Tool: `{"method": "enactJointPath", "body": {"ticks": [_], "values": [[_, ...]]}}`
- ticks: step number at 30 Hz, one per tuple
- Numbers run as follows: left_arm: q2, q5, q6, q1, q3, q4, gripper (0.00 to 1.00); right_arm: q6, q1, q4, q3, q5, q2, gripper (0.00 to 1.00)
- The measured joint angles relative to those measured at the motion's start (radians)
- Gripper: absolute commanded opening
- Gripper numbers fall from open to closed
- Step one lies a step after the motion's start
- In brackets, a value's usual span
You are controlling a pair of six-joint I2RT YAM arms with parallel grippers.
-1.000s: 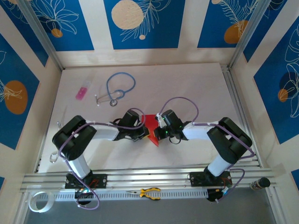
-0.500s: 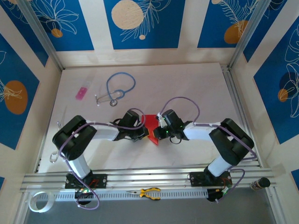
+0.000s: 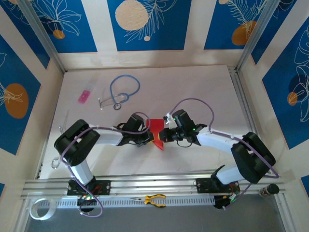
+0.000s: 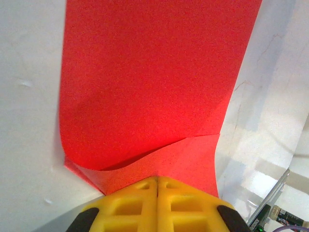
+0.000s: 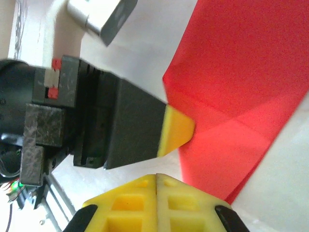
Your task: Fold a paper plane with a square sheet of paper (pick it up from the middle)
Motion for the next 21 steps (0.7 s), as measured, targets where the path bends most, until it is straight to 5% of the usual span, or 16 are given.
{"method": "enactJointPath", "body": {"ticks": [21], "values": [[0.003,0.001,0.003,0.0,-0.001,0.005,0.0,0.1,0.024,-0.104,0.143,-0.096,0.179,0.02]]}}
